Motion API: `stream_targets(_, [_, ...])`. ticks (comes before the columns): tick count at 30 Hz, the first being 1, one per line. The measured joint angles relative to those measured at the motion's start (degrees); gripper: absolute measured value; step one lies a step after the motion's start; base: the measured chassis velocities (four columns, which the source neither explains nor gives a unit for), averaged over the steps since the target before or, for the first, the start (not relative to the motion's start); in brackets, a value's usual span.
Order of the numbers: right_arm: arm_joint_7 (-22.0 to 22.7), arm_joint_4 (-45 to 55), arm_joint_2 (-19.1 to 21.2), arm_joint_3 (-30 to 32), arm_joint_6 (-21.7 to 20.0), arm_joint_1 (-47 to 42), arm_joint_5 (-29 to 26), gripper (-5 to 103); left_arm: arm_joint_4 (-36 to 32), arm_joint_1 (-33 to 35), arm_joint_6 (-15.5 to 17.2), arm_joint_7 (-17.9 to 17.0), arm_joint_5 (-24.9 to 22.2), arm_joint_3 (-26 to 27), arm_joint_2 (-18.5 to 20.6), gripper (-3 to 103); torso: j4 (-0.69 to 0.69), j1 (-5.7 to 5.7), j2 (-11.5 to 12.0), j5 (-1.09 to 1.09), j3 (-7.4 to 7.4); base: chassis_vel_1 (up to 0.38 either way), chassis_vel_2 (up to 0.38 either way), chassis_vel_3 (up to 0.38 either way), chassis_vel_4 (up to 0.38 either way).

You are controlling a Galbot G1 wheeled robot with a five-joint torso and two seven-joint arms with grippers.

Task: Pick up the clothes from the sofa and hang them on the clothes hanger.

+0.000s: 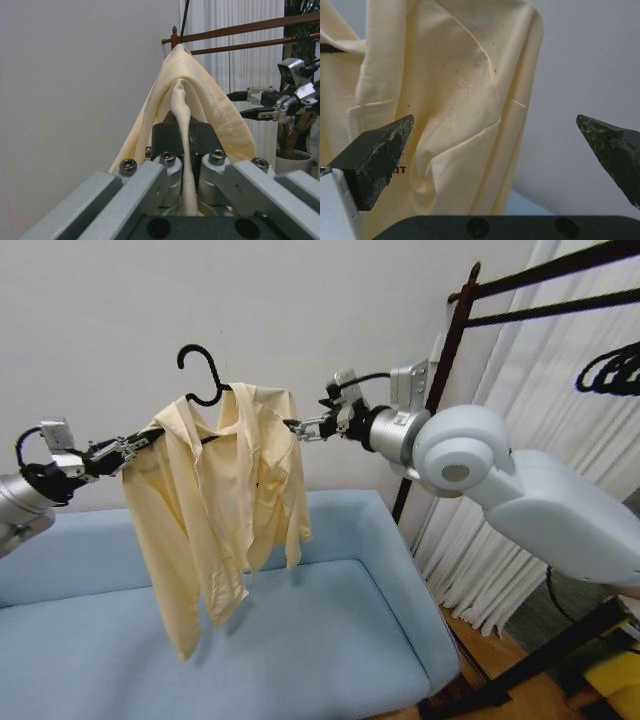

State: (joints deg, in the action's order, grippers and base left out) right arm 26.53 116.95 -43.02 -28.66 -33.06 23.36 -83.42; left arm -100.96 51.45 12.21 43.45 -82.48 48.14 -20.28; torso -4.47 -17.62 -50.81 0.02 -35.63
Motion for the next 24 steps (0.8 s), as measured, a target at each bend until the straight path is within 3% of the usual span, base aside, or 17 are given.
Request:
stream_targets(3, [-0.23, -1.06, -0.67, 0.17, 0.64, 0.94, 0.28, 100, 0.21, 0.33, 0.12, 1.60, -0.10, 0.28, 0.78, 2, 0.04, 0.00, 0.00, 0.00, 0.00, 0.000, 0.000, 0.000, 0.000])
stream_targets(7, [-4.65, -1.18, 0.09, 0.13, 1.26, 3.40, -0.05, 100, 1.14, 0.94, 0.14, 4.33, 0.06, 0.34, 1.92, 2, 0.02, 0.00, 0.00, -0.04, 0.00, 0.000, 0.000, 0.000, 0.000])
stream_targets(10, [-17.96, -1.57, 3.36, -1.57, 2.43, 6.53, 0.28, 100, 4.10, 1.33, 0.19, 10.53, 2.13, 0.26, 3.92, 2, -0.01, 0.00, 0.00, -0.01, 0.01, 0.000, 0.000, 0.000, 0.000])
stream_targets(11, [-17.96, -1.57, 3.36, -1.57, 2.43, 6.53, 0.28, 100, 4.10, 1.33, 0.19, 10.53, 2.13, 0.26, 3.92, 2, -0.01, 0.00, 0.00, -0.01, 0.01, 0.000, 0.000, 0.000, 0.000])
stream_targets(13, [-26.11, -1.39, 5.49, -2.50, 2.48, 7.79, -0.13, 100, 6.37, 1.33, 0.40, 15.50, 3.41, -0.04, 4.97, 2, -0.01, 0.00, 0.00, -0.02, 0.00, 0.000, 0.000, 0.000, 0.000])
stream_targets(15, [-29.76, -1.28, 6.24, -2.71, 2.18, 7.98, -0.48, 100, 7.30, 1.34, 0.60, 18.68, 3.91, -0.06, 5.47, 2, 0.00, 0.00, 0.00, -0.01, 0.01, 0.000, 0.000, 0.000, 0.000])
stream_targets(16, [-29.76, -1.28, 6.24, -2.71, 2.18, 7.98, -0.48, 100, 7.30, 1.34, 0.60, 18.68, 3.91, -0.06, 5.47, 2, 0.00, 0.00, 0.00, -0.01, 0.01, 0.000, 0.000, 0.000, 0.000])
stream_targets(18, [-33.41, -1.10, 6.71, -2.88, 1.49, 7.98, -1.78, 100, 8.54, 1.35, 0.70, 23.19, 5.42, -0.11, 5.98, 2, 0.00, 0.00, 0.00, -0.01, 0.00, 0.000, 0.000, 0.000, 0.000])
stream_targets(24, [-36.92, -1.02, 6.54, -3.99, 0.24, 8.04, -3.00, 100, 8.89, 1.35, 0.75, 26.45, 6.34, -0.13, 6.28, 2, 0.01, 0.00, 0.00, -0.02, 0.00, 0.000, 0.000, 0.000, 0.000])
